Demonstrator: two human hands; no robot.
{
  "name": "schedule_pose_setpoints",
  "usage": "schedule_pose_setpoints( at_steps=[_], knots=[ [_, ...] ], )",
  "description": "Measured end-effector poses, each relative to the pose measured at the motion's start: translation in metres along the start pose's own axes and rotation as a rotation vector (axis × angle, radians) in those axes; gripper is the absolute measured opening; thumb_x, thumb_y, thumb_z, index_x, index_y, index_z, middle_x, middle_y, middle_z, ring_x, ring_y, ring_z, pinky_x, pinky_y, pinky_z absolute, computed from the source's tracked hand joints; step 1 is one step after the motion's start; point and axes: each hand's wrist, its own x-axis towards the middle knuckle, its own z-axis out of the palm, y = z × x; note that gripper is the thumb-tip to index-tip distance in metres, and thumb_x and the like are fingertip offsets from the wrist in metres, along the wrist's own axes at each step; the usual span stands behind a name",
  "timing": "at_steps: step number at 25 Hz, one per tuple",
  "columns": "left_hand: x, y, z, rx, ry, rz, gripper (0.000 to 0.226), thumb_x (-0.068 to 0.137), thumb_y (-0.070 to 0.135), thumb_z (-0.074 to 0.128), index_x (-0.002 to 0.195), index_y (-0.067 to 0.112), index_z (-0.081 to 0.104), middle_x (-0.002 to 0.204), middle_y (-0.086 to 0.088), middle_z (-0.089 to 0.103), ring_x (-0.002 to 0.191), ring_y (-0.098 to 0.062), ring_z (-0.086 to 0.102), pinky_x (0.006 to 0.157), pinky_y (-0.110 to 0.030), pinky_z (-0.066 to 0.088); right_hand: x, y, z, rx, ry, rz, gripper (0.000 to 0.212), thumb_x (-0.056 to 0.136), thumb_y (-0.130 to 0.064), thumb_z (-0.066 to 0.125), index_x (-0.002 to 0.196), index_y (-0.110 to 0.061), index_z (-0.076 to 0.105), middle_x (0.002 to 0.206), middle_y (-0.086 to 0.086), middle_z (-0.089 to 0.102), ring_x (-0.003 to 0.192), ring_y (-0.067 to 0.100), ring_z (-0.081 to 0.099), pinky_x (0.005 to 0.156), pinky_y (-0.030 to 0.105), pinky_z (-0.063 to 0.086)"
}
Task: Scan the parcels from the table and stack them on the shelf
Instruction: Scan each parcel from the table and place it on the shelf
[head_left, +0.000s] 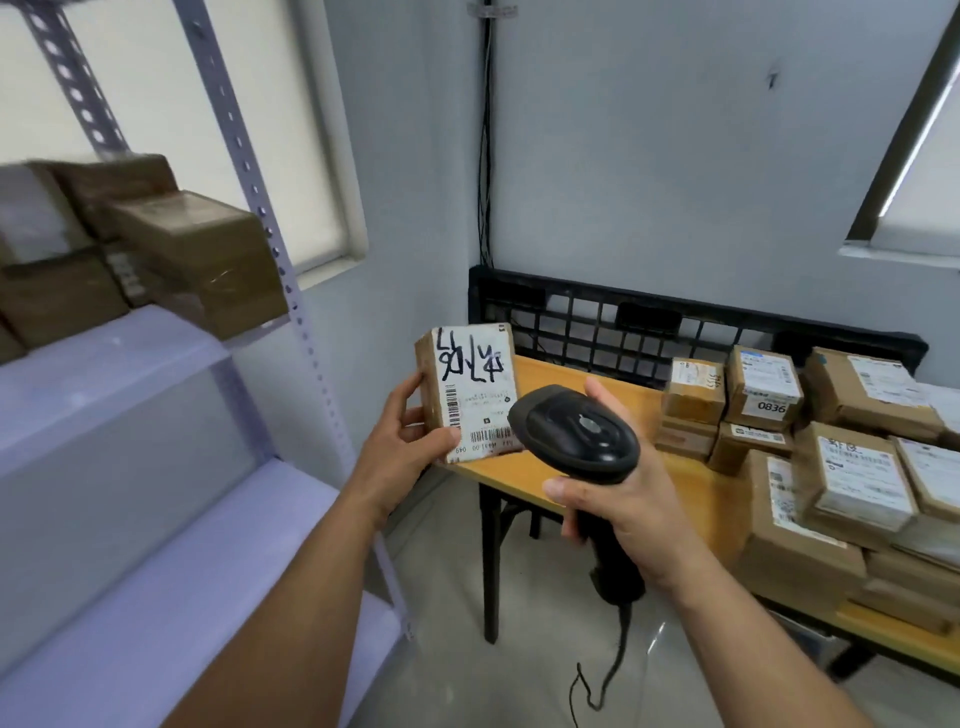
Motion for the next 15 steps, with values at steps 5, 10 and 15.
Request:
schedule_pose_setpoints(
  at_steps=[5, 10, 15],
  knots=[
    [-0.038, -0.018, -0.052, 0.037, -0.066, -0.006, 0.069, 0.057, 0.052, 0.077, 0.119, 0.038, 0.052, 0.123, 0.008, 0.061, 0.113, -0.010, 0.059, 0.093, -0.034, 0.052, -0.009, 0.012, 0.073, -0.048, 0.039, -0.005, 0.111, 0.060, -0.021, 0.090, 0.147, -0.046, 0.026, 0.127, 0.003, 0.065, 0.075, 0.021, 0.062, 0.060, 0.035, 0.055],
    [-0.059, -0.022, -0.086, -0.063, -0.165, -0.039, 0.073, 0.073, 0.016, 0.082, 0.134, 0.038, 0.050, 0.117, 0.005, 0.068, 0.109, -0.009, 0.063, 0.086, -0.020, 0.052, -0.028, 0.011, 0.113, 0.038, 0.012, 0.068, 0.107, 0.070, 0.002, 0.083, 0.151, -0.040, 0.026, 0.117, 0.000, 0.068, 0.050, 0.026, 0.056, 0.042, 0.035, 0.048],
    [-0.063, -0.006, -0.133, 0.011, 0.004, -0.013, 0.049, 0.081, 0.002, 0.071, 0.120, 0.028, 0.056, 0.114, -0.002, 0.064, 0.096, -0.008, 0.061, 0.066, -0.013, 0.051, -0.033, -0.003, 0.134, 0.026, -0.113, 0.038, 0.106, 0.055, -0.013, 0.087, 0.142, -0.046, 0.036, 0.123, 0.008, 0.064, 0.054, 0.022, 0.060, 0.045, 0.037, 0.051]
  ],
)
